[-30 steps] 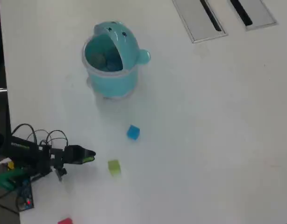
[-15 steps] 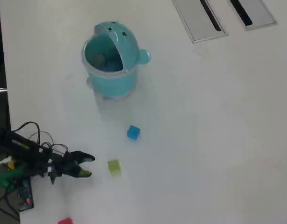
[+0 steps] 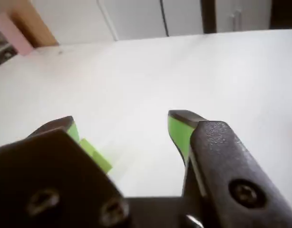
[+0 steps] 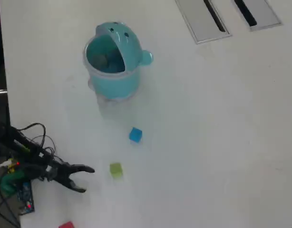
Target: Grasp RGB lego blocks and put them in the bin one by one.
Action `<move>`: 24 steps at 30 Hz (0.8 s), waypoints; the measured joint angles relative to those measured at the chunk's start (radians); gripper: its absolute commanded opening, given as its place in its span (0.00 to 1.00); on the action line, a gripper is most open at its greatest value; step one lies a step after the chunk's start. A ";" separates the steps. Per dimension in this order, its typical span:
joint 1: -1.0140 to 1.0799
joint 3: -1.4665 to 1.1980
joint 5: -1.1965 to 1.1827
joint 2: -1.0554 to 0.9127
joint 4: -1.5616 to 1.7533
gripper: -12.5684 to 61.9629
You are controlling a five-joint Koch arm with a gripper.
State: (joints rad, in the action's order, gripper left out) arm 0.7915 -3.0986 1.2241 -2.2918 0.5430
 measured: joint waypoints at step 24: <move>0.227 0.002 0.173 0.000 0.000 0.62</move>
State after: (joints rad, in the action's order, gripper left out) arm 1.0186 -3.0971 1.3975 -2.2918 0.5430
